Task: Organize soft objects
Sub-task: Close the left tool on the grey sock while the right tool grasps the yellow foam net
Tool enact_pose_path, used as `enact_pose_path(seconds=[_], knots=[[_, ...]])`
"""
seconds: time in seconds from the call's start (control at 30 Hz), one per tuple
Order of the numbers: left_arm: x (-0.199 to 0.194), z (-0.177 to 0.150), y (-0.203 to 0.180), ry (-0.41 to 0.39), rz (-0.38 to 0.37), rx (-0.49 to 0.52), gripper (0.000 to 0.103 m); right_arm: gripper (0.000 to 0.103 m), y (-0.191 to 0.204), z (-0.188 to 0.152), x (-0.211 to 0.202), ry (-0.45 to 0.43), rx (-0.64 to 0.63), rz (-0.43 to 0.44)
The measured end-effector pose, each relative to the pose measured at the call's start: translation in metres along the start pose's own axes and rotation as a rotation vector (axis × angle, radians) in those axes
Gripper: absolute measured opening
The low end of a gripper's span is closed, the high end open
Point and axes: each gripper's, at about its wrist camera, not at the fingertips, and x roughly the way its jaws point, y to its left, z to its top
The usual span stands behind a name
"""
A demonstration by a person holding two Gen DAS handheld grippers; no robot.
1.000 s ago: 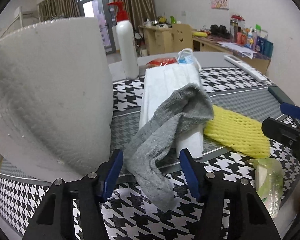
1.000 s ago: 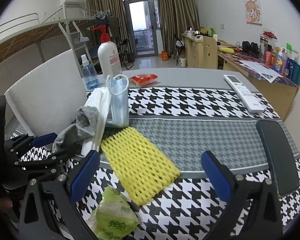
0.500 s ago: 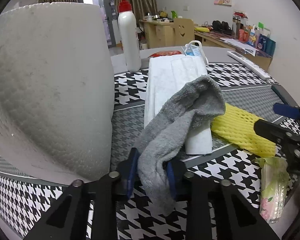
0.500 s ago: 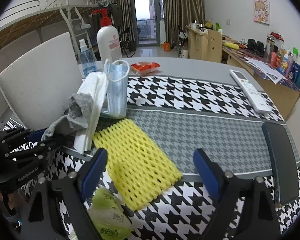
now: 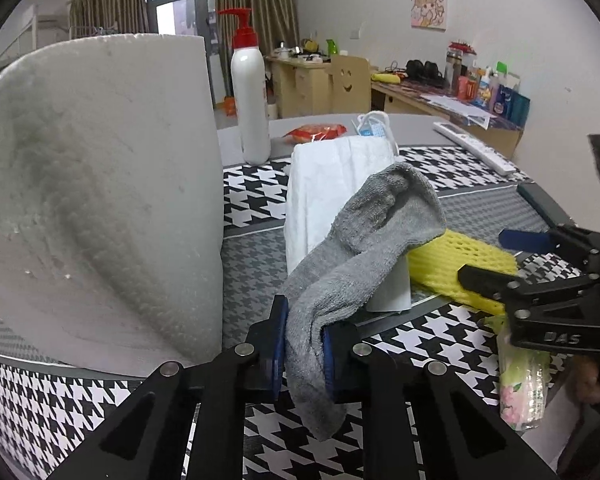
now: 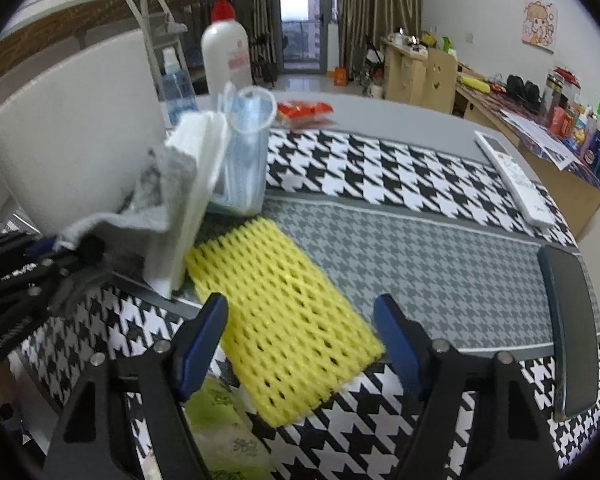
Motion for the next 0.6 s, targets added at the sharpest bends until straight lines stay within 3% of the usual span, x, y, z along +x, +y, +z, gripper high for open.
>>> enact_pose_path(seconds=[0.17, 0.37, 0.5, 0.6], knots=[[-0.007, -0.006, 0.005, -0.009, -0.010, -0.004, 0.017, 0.078, 0.003, -0.002, 0.002, 0.011, -0.011, -0.009], [-0.014, -0.005, 0.006, -0.025, -0.019, -0.005, 0.017, 0.056, 0.002, -0.001, 0.001, 0.022, 0.007, 0.037], [-0.016, -0.005, 0.007, -0.032, -0.020, -0.013, 0.017, 0.028, 0.005, -0.001, -0.002, 0.021, 0.003, 0.057], [-0.019, -0.004, 0.007, -0.042, -0.024, -0.013, 0.017, 0.024, 0.006, -0.001, -0.007, 0.001, 0.007, 0.043]])
